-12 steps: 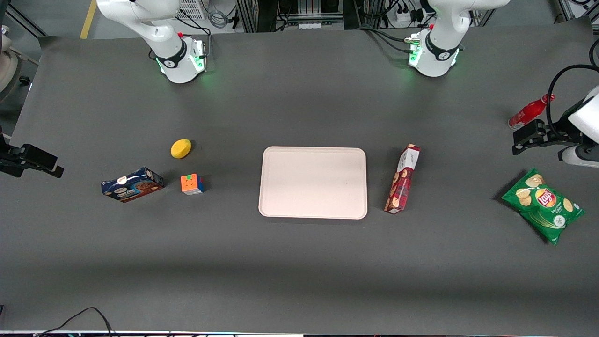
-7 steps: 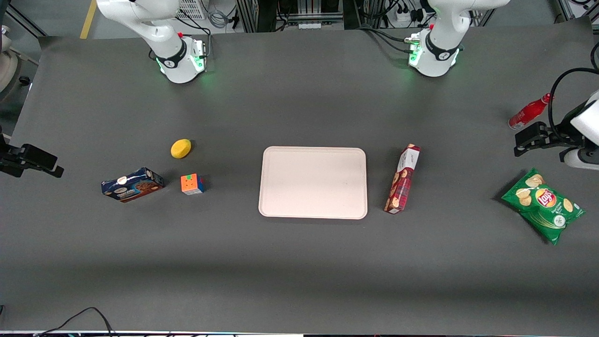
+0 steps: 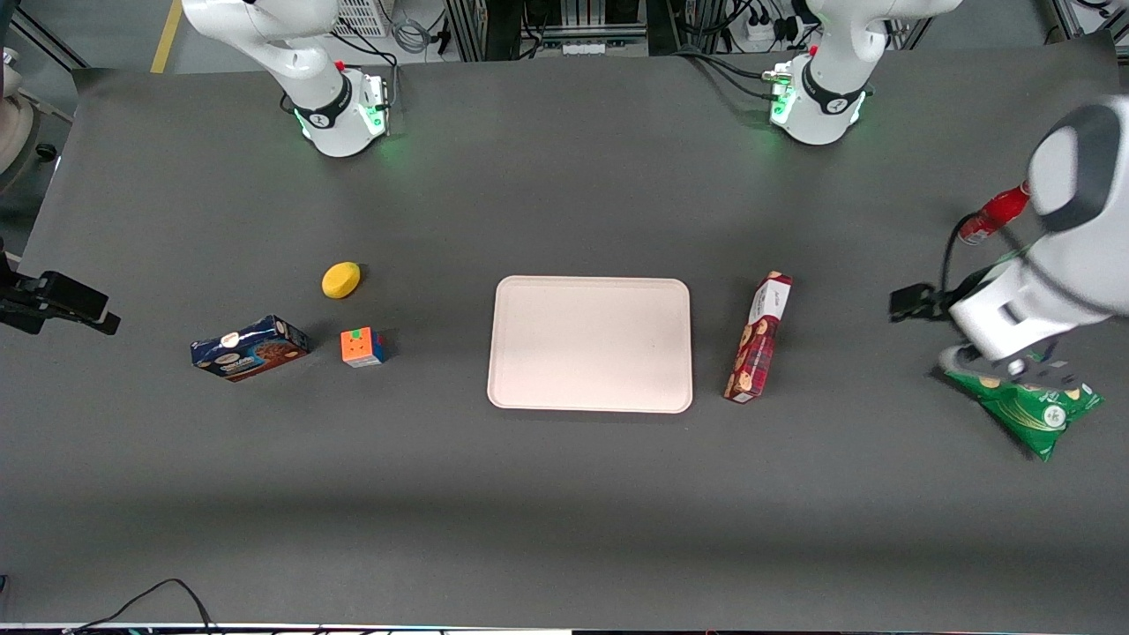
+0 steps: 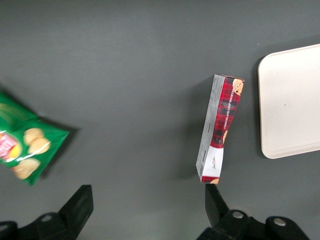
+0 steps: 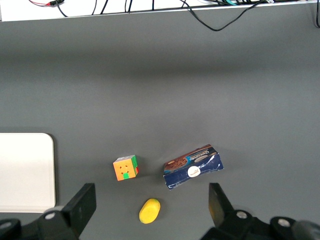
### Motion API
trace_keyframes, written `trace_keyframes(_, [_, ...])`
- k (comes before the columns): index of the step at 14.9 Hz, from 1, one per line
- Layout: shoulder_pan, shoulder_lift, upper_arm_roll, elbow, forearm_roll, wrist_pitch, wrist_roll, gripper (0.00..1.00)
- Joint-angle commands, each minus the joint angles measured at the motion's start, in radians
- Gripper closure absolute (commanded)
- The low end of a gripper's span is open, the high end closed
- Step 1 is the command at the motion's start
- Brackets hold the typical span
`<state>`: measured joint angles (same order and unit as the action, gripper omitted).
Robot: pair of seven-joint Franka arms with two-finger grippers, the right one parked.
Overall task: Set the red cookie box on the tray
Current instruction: 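Move the left gripper over the red plaid shortbread box and lower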
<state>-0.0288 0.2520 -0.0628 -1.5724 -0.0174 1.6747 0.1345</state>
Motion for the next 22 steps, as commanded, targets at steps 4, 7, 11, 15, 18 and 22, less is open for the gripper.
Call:
trace_keyframes(4, [-0.016, 0.136, -0.060, -0.008, 0.004, 0.095, 0.025, 0.00])
trace_keyframes(7, [-0.023, 0.152, -0.110, -0.098, 0.011, 0.199, 0.063, 0.00])
trace_keyframes(11, [-0.048, 0.121, -0.117, -0.263, 0.020, 0.341, 0.063, 0.00])
trace_keyframes(15, [-0.059, 0.084, -0.133, -0.434, 0.022, 0.505, 0.063, 0.00])
trace_keyframes(18, [-0.059, 0.079, -0.140, -0.503, 0.022, 0.594, 0.059, 0.00])
trace_keyframes(22, [-0.060, 0.081, -0.164, -0.540, 0.020, 0.637, 0.014, 0.03])
